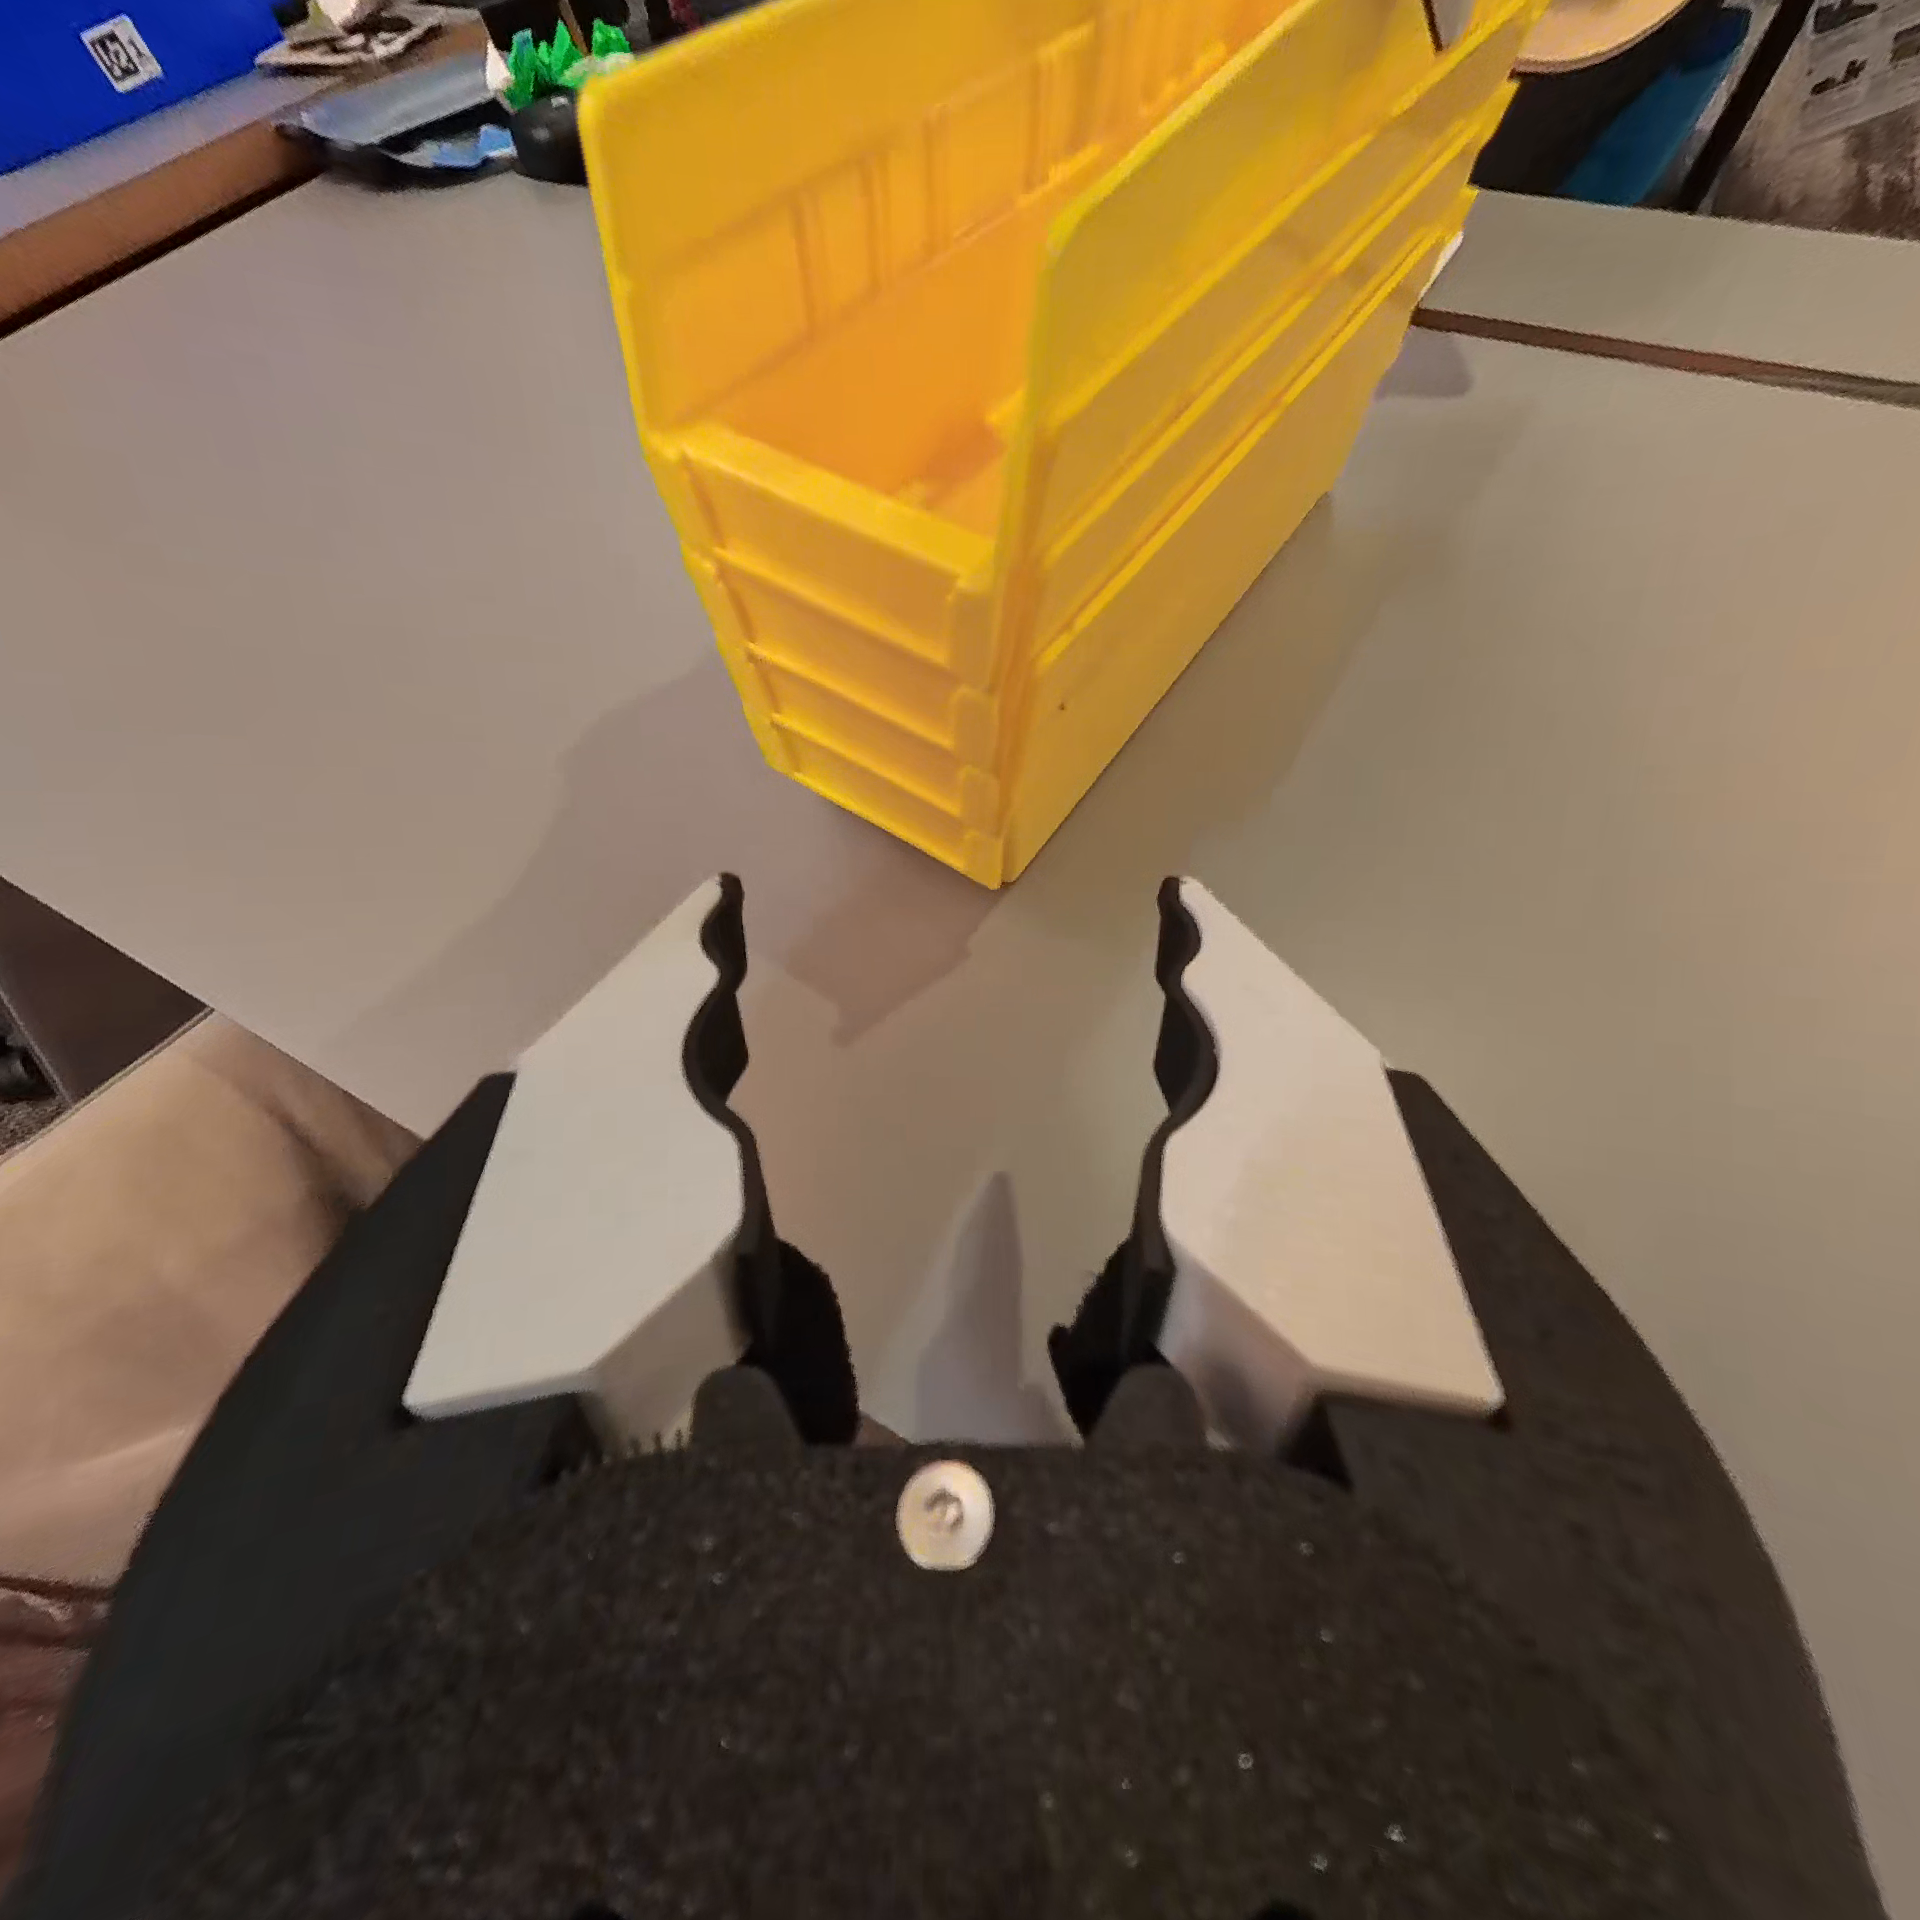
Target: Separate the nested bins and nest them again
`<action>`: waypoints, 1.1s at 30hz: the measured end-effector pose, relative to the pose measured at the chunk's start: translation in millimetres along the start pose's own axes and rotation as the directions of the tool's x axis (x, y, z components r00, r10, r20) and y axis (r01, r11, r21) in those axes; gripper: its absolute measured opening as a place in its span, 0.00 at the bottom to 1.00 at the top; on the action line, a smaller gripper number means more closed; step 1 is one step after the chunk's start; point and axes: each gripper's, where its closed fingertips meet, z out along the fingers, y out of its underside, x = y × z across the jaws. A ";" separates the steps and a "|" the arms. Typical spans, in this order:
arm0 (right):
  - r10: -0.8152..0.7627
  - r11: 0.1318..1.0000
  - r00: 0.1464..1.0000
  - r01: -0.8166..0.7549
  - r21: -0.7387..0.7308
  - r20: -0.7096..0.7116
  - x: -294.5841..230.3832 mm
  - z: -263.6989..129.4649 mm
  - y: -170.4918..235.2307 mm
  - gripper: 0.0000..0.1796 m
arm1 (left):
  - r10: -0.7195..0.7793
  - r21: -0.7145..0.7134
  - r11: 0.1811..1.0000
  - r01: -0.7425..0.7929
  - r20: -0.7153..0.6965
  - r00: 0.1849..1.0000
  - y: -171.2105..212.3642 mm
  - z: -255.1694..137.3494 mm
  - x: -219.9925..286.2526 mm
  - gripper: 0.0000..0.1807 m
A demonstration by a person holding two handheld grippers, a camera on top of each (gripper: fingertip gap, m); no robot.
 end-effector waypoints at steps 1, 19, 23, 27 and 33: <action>-0.002 1.000 1.000 0.002 -0.013 0.005 -1.0 0.6 2.8 0.44 | -0.010 -0.010 1.000 0.010 -0.001 1.000 1.6 -0.7 -0.7 0.57; 0.014 1.000 1.000 -0.013 -0.029 0.018 1.0 -0.4 3.3 0.44 | -0.036 -0.118 0.992 0.034 -0.010 0.999 20.5 -17.5 14.6 0.55; 0.014 1.000 1.000 -0.014 -0.028 0.016 1.6 -1.0 3.3 0.44 | -0.039 -0.105 0.994 0.036 -0.024 0.999 20.0 -27.1 19.6 0.56; 0.022 0.999 1.000 -0.022 -0.031 0.021 2.3 -0.3 3.6 0.44 | -0.029 -0.095 0.995 0.027 -0.020 0.999 21.5 -36.1 23.2 0.58; 0.024 0.999 1.000 -0.023 -0.034 0.020 3.3 -1.5 4.3 0.44 | -0.029 -0.117 0.993 0.031 0.022 0.999 26.0 -17.5 18.0 0.58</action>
